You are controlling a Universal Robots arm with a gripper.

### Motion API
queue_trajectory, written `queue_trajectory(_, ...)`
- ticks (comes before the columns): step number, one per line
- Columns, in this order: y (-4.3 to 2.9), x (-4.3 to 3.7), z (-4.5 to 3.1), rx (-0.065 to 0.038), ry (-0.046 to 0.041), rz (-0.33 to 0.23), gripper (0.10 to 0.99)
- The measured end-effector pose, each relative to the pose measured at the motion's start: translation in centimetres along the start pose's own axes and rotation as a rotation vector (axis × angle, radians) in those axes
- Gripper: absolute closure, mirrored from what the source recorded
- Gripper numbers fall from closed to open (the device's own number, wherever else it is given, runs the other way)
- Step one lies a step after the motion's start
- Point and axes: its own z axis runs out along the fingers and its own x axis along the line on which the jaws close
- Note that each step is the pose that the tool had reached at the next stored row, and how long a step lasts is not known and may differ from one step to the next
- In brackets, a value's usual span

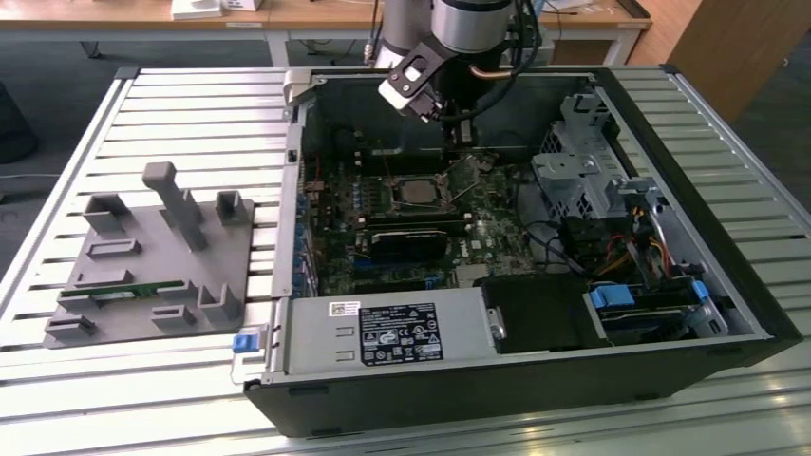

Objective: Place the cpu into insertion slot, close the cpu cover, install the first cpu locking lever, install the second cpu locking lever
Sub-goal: 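Close the cpu cover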

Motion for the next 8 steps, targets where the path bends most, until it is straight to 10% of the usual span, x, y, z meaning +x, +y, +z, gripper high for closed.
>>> queue_trajectory(8, 0.86, 0.0, 0.46, 0.001, 0.0003, -0.012, 0.98)
